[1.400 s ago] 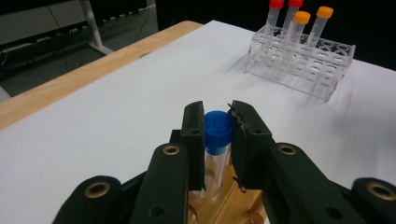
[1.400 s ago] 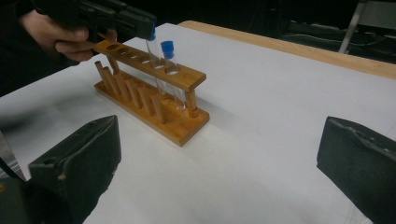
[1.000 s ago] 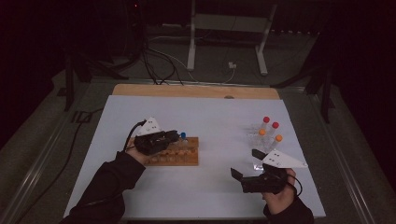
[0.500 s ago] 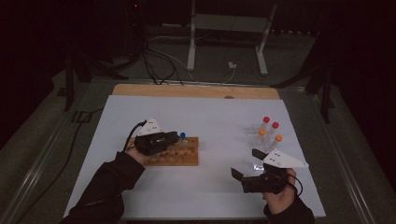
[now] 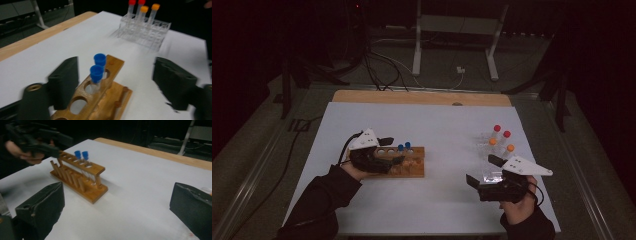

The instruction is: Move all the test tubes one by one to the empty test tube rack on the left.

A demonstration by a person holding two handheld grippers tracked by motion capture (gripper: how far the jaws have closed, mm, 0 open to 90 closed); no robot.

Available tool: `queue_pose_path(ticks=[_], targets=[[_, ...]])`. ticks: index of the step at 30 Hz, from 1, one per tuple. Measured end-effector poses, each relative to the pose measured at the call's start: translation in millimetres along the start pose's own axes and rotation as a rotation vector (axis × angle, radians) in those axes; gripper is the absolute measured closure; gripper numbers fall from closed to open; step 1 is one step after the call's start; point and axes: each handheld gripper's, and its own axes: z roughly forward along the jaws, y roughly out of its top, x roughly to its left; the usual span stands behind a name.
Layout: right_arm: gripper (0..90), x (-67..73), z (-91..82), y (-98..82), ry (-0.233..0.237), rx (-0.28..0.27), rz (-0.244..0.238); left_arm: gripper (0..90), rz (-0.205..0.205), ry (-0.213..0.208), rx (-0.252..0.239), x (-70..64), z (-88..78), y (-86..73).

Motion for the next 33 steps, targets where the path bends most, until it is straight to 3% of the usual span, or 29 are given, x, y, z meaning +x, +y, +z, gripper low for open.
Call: queue_pose_path(ticks=[7, 11, 13, 18, 25, 33], targets=[[0.0, -25.4, -12.0, 8.1, -0.047, -0.029, 0.000, 2.8, -0.007, -0.055, 0.002, -12.2, -17.0, -0.5], [0.0, -43.1, -16.5, 8.2, -0.095, -0.029, 0.008, 2.2, -0.020, -0.066, -0.015, -18.4, -25.5, -6.6], [0.0, -50.9, -17.8, 6.8, -0.144, -0.027, 0.018, 2.2, -0.023, -0.064, -0.021, -21.0, -29.1, -10.6], [0.0, -71.0, -17.2, 0.4, -0.215, -0.020, 0.076, 2.2, -0.038, -0.054, -0.040, -23.5, -37.2, -20.4], [0.5, -89.9, -13.0, -15.9, -0.287, 0.046, 0.104, 2.2, -0.061, -0.049, -0.046, -23.7, -44.5, -29.4], [15.3, -102.3, -6.9, -31.8, -0.347, 0.125, 0.144, 2.2, -0.074, -0.038, -0.045, -24.0, -47.0, -34.6]])
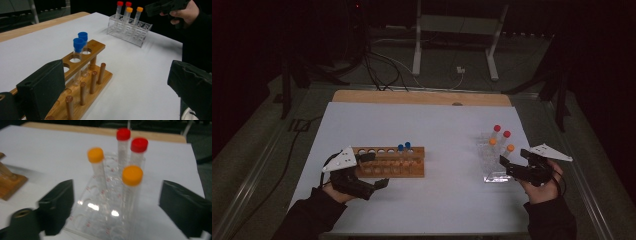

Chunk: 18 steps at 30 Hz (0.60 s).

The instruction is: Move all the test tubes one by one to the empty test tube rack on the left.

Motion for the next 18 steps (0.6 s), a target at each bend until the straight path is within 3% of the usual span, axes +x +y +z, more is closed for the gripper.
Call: queue_pose_path(ticks=[8, 18], targets=[[33.3, -3.8, 13.1, -6.2, -0.047, 0.057, 0.019, 2.2, -0.008, 0.005, 0.001, 1.8, -0.2, -1.7], [56.7, -6.4, 21.3, -5.7, -0.051, 0.077, 0.017, 2.3, -0.010, 0.010, 0.004, 3.3, -0.2, -2.8]])
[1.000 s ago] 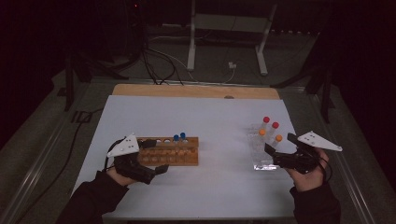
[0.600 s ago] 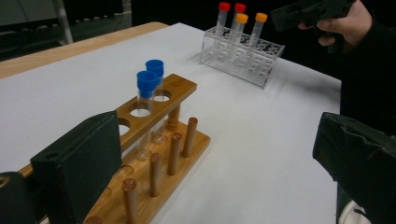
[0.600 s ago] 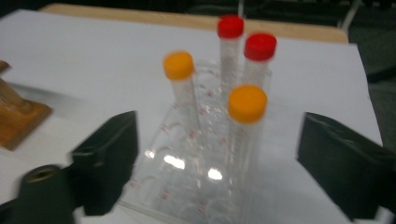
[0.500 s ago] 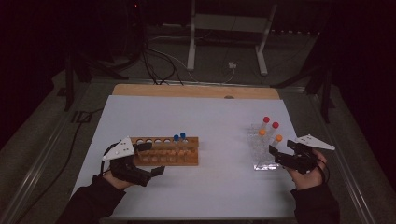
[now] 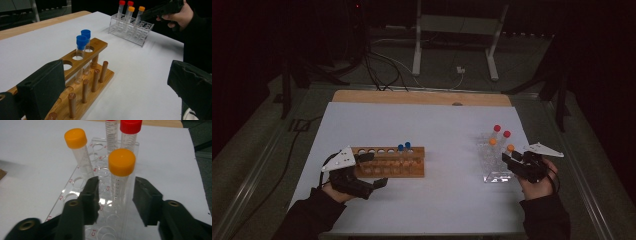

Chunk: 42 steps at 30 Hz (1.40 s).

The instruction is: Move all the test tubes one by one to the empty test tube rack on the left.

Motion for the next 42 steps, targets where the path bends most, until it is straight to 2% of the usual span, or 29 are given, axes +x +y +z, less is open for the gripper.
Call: queue_pose_path(ticks=[6, 11, 15, 25, 38, 42], targets=[[64.7, 1.9, 3.7, 1.5, 0.001, 0.002, -0.014, 2.3, -0.001, 0.003, 0.003, 0.9, 0.4, -0.5], [73.4, 1.6, 5.1, 2.0, -0.021, 0.000, -0.022, 2.3, -0.002, -0.001, 0.002, 1.0, -0.1, -0.3], [74.5, 1.7, 4.7, 2.4, -0.030, -0.003, -0.034, 2.3, -0.001, -0.001, 0.004, 1.3, 0.4, -0.5], [74.8, 4.2, -10.0, 10.1, -0.035, -0.055, -0.055, 2.3, -0.003, -0.005, 0.003, 0.3, 0.2, 0.2], [74.9, 9.3, -38.2, 23.5, -0.046, -0.135, -0.081, 2.3, -0.003, -0.008, 0.000, 0.2, -0.5, 1.7], [74.9, 15.8, -46.4, 27.4, -0.030, -0.153, -0.095, 2.3, -0.001, -0.012, 0.000, -0.2, -0.2, 2.4]])
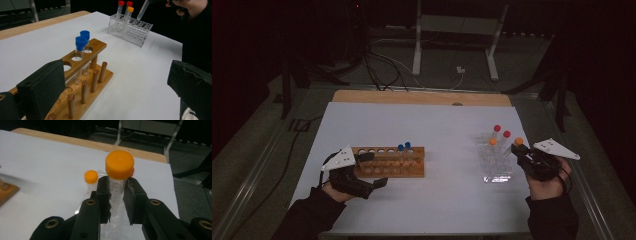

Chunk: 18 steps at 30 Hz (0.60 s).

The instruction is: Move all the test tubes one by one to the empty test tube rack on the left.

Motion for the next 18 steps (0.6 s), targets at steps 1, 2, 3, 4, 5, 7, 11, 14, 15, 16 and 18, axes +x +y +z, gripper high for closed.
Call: queue_pose_path(ticks=[1, 2, 3, 4, 5, 7, 11, 14, 15, 16, 18], targets=[[74.9, 2.2, -1.4, 1.3, 0.007, -0.004, -0.004, 2.3, 0.001, -0.001, 0.001, -0.3, 0.1, 0.3], [74.8, 4.5, -2.5, 2.5, 0.015, -0.005, -0.008, 2.3, -0.001, -0.003, 0.001, -0.5, 0.3, 0.6], [74.8, 7.1, -3.3, 3.6, 0.026, -0.007, -0.010, 2.3, 0.002, -0.004, 0.002, -0.8, 0.5, 0.9], [74.9, 9.9, -4.2, 4.5, 0.034, -0.009, -0.015, 2.3, 0.006, -0.005, 0.002, -1.2, 0.8, 1.2], [74.8, 13.0, -4.7, 5.3, 0.046, -0.011, -0.020, 2.3, 0.003, -0.007, 0.002, -1.4, 1.1, 1.5], [74.8, 19.3, -5.1, 6.7, 0.069, -0.012, -0.027, 2.3, 0.005, -0.009, 0.004, -2.0, 1.6, 2.4], [74.8, 32.6, -4.1, 8.1, 0.120, -0.007, -0.043, 2.3, 0.010, -0.016, 0.006, -3.0, 3.4, 4.6], [74.8, 40.9, -2.4, 7.9, 0.154, 0.001, -0.049, 2.3, 0.017, -0.020, 0.011, -3.7, 5.2, 6.7], [74.8, 43.5, -1.6, 7.6, 0.162, 0.004, -0.051, 2.3, 0.014, -0.026, 0.008, -3.8, 5.7, 7.6], [74.8, 46.2, -0.6, 7.1, 0.171, 0.007, -0.055, 2.3, 0.018, -0.026, 0.008, -4.1, 6.2, 8.5], [74.8, 51.4, 1.7, 5.8, 0.190, 0.017, -0.060, 2.3, 0.019, -0.034, 0.008, -4.5, 7.6, 10.5]])
